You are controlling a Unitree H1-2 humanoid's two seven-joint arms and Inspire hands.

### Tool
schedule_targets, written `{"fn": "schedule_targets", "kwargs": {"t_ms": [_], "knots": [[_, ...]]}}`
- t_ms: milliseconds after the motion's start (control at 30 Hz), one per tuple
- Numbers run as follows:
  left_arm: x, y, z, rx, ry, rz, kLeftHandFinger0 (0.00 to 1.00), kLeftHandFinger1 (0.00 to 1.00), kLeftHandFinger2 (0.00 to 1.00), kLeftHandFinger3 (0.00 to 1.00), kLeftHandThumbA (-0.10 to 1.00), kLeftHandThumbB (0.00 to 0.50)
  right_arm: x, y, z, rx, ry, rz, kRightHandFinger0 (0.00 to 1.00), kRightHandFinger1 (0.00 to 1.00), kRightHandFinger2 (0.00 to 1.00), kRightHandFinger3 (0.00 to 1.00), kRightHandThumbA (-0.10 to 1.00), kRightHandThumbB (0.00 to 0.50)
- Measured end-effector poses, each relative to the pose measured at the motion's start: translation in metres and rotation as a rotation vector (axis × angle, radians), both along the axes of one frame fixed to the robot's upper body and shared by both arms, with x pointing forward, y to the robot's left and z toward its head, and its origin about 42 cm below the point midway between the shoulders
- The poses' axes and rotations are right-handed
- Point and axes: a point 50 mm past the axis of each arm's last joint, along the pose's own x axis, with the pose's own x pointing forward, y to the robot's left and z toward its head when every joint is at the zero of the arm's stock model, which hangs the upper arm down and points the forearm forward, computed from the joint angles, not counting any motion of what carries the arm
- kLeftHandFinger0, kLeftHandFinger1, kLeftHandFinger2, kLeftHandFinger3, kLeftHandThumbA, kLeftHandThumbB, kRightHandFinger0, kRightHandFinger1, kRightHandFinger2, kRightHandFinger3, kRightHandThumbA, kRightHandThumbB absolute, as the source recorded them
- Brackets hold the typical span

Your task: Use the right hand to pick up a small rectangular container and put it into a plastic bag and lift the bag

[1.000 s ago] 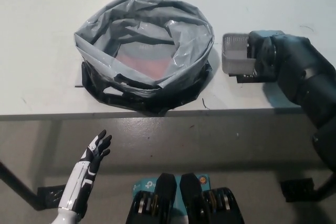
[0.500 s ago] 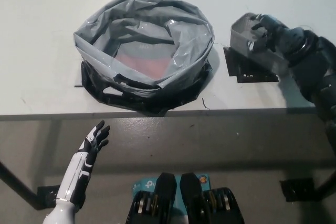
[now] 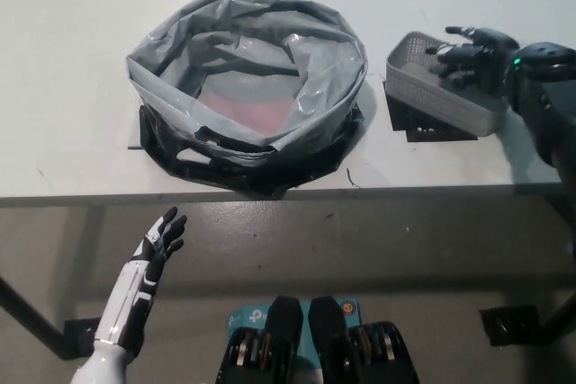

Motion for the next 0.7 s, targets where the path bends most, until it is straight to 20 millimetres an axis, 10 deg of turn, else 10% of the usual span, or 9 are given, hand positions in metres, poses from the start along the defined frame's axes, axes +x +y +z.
{"fn": "schedule_targets", "kwargs": {"t_ms": [200, 267, 300, 400, 533, 700], "knots": [[0.0, 0.001, 0.0, 0.001, 0.0, 0.004, 1.0, 1.0, 1.0, 1.0, 1.0, 0.261, 0.001, -0.006, 0.006, 0.087, -0.007, -0.029, 0.0, 0.27, 0.81, 0.97, -0.1, 0.219], [0.0, 0.001, 0.0, 0.001, 0.0, 0.004, 1.0, 1.0, 1.0, 1.0, 1.0, 0.263, 0.001, -0.006, 0.007, 0.088, -0.013, -0.028, 0.1, 0.37, 0.81, 0.46, 0.02, 0.258], [0.0, 0.001, 0.0, 0.001, 0.0, 0.004, 1.0, 1.0, 1.0, 1.0, 1.0, 0.254, 0.002, -0.005, 0.008, 0.082, -0.02, -0.026, 0.66, 0.9, 1.0, 0.88, 0.35, 0.294], [-0.003, 0.002, -0.001, 0.001, 0.006, 0.005, 1.0, 1.0, 1.0, 1.0, 1.0, 0.256, 0.004, 0.001, 0.021, 0.037, -0.101, 0.005, 1.0, 1.0, 1.0, 1.0, 0.61, 0.363], [-0.009, 0.003, -0.006, 0.001, 0.024, 0.008, 1.0, 1.0, 1.0, 1.0, 1.0, 0.263, 0.006, 0.011, 0.047, -0.074, -0.251, 0.079, 1.0, 1.0, 1.0, 1.0, 0.92, 0.499], [-0.014, 0.004, -0.011, 0.001, 0.041, 0.013, 1.0, 1.0, 1.0, 1.0, 1.0, 0.261, 0.003, 0.032, 0.082, -0.358, -0.419, 0.201, 1.0, 1.0, 1.0, 1.0, 0.97, 0.5]]}}
